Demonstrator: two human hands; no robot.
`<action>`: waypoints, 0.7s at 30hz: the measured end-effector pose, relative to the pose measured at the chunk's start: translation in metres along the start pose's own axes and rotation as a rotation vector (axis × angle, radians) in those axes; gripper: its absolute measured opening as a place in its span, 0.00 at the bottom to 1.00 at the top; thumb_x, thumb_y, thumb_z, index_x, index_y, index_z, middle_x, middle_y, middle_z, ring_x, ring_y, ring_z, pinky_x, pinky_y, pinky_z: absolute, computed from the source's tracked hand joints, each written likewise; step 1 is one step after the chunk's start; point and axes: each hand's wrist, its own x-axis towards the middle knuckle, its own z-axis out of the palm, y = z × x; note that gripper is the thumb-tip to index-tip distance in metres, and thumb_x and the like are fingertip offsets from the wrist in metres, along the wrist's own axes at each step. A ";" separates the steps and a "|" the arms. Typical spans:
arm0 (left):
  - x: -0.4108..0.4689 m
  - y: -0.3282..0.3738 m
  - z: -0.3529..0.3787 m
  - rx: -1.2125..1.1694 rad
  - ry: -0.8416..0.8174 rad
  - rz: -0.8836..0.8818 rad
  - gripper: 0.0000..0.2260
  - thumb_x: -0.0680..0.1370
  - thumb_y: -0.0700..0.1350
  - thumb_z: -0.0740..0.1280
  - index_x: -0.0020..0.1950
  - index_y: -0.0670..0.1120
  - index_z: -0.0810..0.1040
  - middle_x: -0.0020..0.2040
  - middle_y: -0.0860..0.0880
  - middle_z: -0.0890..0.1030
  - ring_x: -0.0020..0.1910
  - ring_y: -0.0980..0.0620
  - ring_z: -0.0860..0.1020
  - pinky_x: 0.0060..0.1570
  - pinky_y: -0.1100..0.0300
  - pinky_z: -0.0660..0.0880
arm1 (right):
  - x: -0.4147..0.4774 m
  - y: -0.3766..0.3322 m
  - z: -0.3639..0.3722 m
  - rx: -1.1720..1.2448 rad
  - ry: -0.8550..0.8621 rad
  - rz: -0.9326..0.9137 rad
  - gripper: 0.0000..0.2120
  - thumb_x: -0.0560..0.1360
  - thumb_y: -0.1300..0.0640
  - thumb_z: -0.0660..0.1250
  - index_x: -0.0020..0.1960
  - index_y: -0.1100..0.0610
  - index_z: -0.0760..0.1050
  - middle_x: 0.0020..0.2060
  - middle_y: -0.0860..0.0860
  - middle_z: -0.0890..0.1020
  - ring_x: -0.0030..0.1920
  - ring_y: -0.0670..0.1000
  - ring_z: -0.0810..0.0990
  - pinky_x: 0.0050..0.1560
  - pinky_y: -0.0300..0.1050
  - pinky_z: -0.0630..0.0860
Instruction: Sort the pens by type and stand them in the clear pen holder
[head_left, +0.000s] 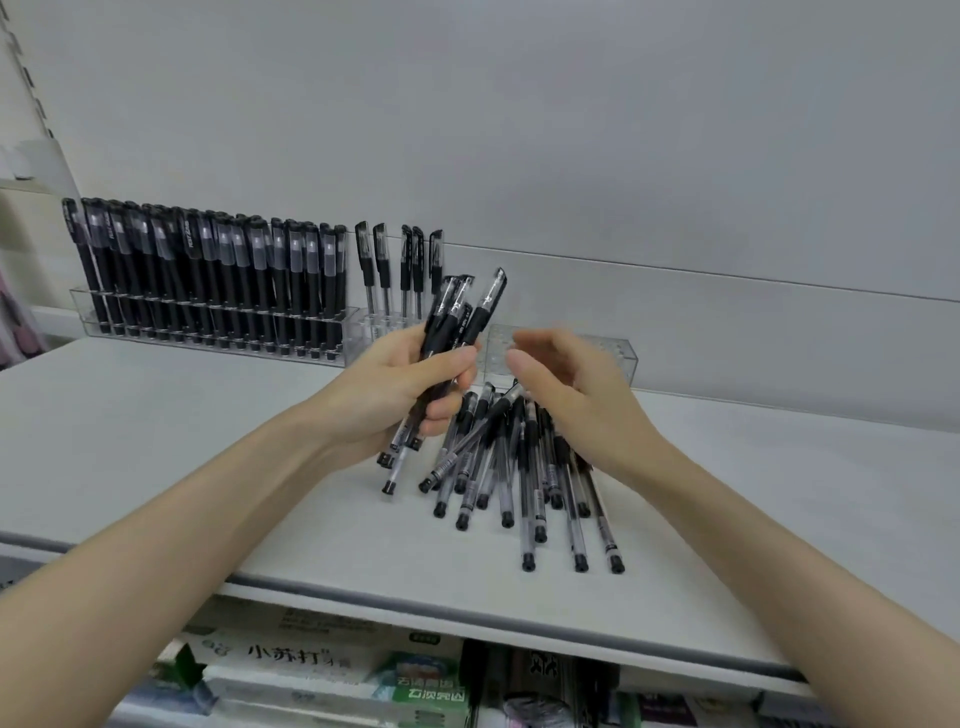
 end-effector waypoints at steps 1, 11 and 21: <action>0.003 0.002 0.000 0.016 -0.022 0.015 0.04 0.79 0.40 0.62 0.51 0.40 0.71 0.34 0.49 0.73 0.25 0.56 0.65 0.22 0.66 0.63 | 0.007 -0.006 0.003 0.077 0.003 0.004 0.13 0.78 0.50 0.63 0.62 0.51 0.73 0.52 0.39 0.79 0.54 0.37 0.77 0.56 0.35 0.73; 0.053 0.016 -0.048 0.052 0.001 0.087 0.11 0.76 0.46 0.66 0.52 0.38 0.77 0.45 0.42 0.85 0.45 0.48 0.84 0.45 0.59 0.80 | 0.080 -0.042 0.020 0.390 0.334 -0.085 0.01 0.77 0.61 0.66 0.47 0.58 0.76 0.36 0.48 0.85 0.39 0.47 0.83 0.43 0.42 0.80; 0.063 -0.004 -0.094 0.151 0.196 0.110 0.22 0.78 0.54 0.62 0.54 0.33 0.71 0.28 0.47 0.68 0.22 0.52 0.63 0.24 0.60 0.61 | 0.127 -0.024 0.031 0.092 0.579 -0.110 0.12 0.74 0.61 0.70 0.53 0.53 0.70 0.37 0.64 0.82 0.37 0.58 0.82 0.42 0.54 0.81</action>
